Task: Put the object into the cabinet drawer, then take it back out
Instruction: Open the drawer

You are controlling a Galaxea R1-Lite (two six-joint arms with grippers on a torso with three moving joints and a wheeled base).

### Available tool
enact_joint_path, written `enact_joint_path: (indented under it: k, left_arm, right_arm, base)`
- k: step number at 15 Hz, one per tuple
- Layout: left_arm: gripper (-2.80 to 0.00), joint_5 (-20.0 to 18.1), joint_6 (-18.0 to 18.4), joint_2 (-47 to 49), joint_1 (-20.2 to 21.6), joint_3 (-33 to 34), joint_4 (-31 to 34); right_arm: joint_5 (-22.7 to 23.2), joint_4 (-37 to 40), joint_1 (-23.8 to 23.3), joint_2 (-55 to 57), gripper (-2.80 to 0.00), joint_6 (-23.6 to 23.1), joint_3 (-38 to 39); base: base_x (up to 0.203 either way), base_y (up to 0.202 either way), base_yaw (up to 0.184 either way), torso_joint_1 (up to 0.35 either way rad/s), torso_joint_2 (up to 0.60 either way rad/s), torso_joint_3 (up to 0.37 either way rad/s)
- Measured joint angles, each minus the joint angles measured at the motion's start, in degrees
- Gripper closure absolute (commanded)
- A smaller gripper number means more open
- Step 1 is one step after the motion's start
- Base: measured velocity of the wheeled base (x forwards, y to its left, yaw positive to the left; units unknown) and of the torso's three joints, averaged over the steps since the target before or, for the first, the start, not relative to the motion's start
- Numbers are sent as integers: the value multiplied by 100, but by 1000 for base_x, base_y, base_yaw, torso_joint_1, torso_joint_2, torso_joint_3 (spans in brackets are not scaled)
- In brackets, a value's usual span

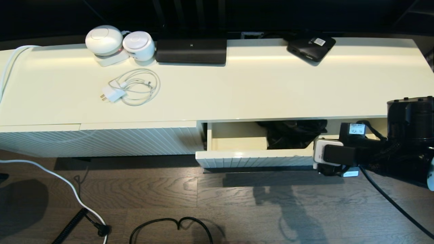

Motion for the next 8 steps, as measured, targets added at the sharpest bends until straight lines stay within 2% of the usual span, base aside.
enact_joint_path:
  k: [8]
  left_arm:
    - [0,-1,0,0,-2,0,-1]
  right_arm:
    - [10,714,268,-350,0,12,320]
  base:
    - [0,0,0,0,0,0]
